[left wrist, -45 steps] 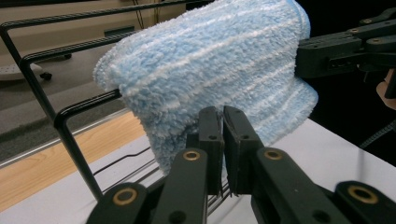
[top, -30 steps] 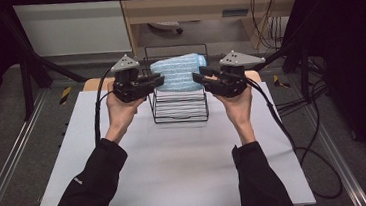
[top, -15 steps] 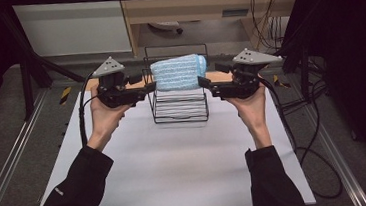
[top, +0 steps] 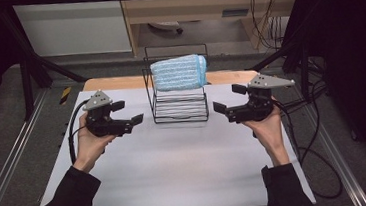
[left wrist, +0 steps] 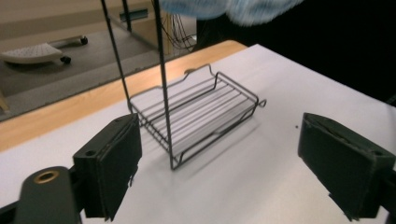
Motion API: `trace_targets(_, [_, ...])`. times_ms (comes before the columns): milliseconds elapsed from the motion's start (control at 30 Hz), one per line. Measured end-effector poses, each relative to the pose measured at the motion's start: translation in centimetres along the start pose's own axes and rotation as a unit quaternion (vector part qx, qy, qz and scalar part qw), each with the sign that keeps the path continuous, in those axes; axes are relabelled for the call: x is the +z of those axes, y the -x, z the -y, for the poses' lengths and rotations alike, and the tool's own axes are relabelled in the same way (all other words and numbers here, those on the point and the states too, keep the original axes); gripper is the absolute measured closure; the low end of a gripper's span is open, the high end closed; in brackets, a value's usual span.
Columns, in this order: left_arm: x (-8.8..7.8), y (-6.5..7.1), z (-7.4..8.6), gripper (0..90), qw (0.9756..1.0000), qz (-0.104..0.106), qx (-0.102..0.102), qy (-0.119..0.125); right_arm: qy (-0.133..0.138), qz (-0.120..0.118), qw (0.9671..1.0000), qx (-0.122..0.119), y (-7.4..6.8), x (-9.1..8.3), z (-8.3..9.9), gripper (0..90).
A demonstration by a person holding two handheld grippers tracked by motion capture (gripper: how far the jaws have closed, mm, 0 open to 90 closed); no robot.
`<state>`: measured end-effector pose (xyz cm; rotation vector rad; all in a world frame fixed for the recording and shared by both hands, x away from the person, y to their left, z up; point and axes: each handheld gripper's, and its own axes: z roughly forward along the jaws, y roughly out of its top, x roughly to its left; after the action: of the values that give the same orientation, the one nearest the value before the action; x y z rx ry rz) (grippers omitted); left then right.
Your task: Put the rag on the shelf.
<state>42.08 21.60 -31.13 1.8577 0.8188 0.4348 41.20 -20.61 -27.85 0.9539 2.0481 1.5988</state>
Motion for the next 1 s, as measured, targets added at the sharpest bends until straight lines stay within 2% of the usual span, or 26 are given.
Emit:
trace_targets(100, [-0.2, -0.3, 1.8, 11.7, 0.9999, -0.001, -0.009, -0.005, -0.01, -0.002, 0.9999, 0.008, 0.3, -0.2, 1.6, 2.0])
trace_targets(300, [-0.8, -0.6, 5.4, 10.4, 0.9998, -0.006, -0.009, -0.017, -0.031, -0.009, 0.9994, 0.012, 0.4, -0.5, 5.0, 0.6])
trace_targets(433, [-1.0, -0.7, 7.8, 10.5, 0.9992, -0.018, -0.006, -0.035, -0.039, -0.018, 0.9989, 0.018, 0.4, -0.6, 7.3, 0.6])
trace_targets(567, [-1.3, -0.6, 10.0, 10.9, 0.9985, -0.02, -0.005, -0.052, -0.058, -0.019, 0.9978, 0.024, 0.6, -0.7, 9.6, 0.6])
trace_targets(800, [-1.9, -1.2, 13.1, 11.0, 0.9974, -0.023, -0.021, -0.065, -0.088, -0.019, 0.9952, 0.038, 1.7, -1.4, 13.6, 0.6])
trace_targets(900, [-2.1, -1.6, 14.1, 11.0, 0.9963, -0.025, -0.025, -0.078, -0.089, -0.012, 0.9949, 0.046, 2.1, -2.0, 15.1, 0.6])
trace_targets(1000, [-2.3, -1.9, 15.0, 11.1, 0.9959, -0.026, -0.031, -0.081, -0.092, -0.006, 0.9946, 0.048, 2.7, -2.7, 16.4, 0.6])
